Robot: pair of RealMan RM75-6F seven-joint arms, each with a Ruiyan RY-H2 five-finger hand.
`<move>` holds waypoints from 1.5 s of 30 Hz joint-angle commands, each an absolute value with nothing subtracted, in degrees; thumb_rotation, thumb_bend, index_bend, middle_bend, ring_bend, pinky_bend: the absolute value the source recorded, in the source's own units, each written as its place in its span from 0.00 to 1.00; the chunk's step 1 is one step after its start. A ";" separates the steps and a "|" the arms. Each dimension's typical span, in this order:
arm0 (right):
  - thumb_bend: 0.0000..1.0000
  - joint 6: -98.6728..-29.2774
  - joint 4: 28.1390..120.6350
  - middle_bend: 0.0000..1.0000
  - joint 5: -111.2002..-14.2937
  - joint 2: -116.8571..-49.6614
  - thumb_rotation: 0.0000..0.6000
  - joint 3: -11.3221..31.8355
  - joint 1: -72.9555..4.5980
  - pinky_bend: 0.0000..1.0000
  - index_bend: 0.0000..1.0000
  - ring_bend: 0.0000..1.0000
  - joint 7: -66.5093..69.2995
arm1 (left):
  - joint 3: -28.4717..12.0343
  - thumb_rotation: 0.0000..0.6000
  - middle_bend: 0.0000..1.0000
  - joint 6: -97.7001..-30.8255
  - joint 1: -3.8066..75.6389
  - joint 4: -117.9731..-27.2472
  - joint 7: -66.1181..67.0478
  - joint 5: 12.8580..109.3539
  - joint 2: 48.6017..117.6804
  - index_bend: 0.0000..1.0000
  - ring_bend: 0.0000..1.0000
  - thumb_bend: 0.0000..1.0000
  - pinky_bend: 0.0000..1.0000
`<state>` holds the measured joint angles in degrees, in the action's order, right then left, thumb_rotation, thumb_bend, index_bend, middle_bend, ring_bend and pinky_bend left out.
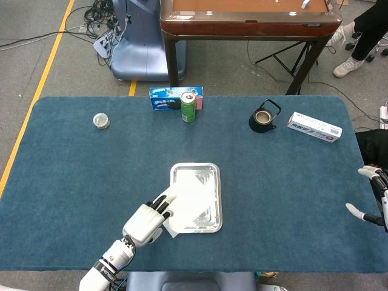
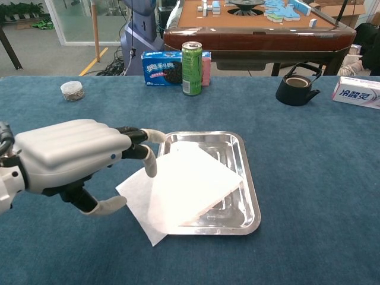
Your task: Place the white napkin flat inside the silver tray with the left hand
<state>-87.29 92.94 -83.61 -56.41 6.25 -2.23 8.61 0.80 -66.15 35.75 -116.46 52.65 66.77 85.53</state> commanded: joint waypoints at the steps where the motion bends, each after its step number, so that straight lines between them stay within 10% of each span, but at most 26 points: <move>1: 0.07 -87.27 92.95 0.25 -83.67 -56.45 1.00 6.24 -2.26 0.26 0.26 0.17 8.51 | -0.71 1.00 0.32 -62.64 38.53 -117.31 53.72 63.47 82.14 0.14 0.47 0.36 0.76; 7: 0.07 -87.04 93.02 0.25 -83.53 -56.49 1.00 6.28 -2.36 0.26 0.26 0.17 8.28 | -1.89 1.00 0.73 -56.57 42.74 -115.85 51.99 62.67 78.48 0.09 0.77 0.36 0.99; 14: 0.07 -86.68 92.98 0.25 -83.26 -56.50 1.00 6.37 -2.50 0.26 0.26 0.17 8.23 | -2.03 1.00 0.97 -52.28 45.70 -113.45 47.99 64.72 77.65 0.09 0.91 0.42 1.00; 45: 0.07 -88.28 92.72 0.25 -83.44 -55.39 1.00 6.60 -1.39 0.26 0.26 0.17 10.85 | 3.23 1.00 1.00 -50.07 56.54 -106.64 56.96 52.89 85.43 0.12 0.92 0.46 1.00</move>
